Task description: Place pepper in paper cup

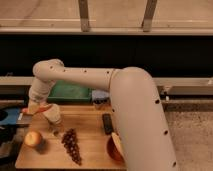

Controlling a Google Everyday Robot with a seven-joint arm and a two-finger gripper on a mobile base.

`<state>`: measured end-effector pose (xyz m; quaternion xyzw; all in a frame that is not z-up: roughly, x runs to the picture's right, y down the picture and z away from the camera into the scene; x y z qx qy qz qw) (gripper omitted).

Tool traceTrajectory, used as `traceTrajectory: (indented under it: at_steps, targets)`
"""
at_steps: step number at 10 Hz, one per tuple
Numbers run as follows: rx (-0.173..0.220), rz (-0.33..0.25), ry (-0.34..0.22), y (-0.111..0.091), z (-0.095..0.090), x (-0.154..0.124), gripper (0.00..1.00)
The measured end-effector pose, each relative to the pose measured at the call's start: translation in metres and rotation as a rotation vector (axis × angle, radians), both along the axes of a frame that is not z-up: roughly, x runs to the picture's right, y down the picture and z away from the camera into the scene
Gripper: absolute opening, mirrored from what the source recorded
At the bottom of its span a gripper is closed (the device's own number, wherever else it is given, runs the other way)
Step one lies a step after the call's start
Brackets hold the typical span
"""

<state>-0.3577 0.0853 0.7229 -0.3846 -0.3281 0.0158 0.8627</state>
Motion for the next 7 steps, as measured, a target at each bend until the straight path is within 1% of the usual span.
traceTrajectory:
  at_steps: [2,7]
  targets:
    - [-0.017,0.028,0.003,0.001,0.002,0.005,0.0]
    - [-0.07,0.127,0.037,0.001,0.023,0.032,0.0]
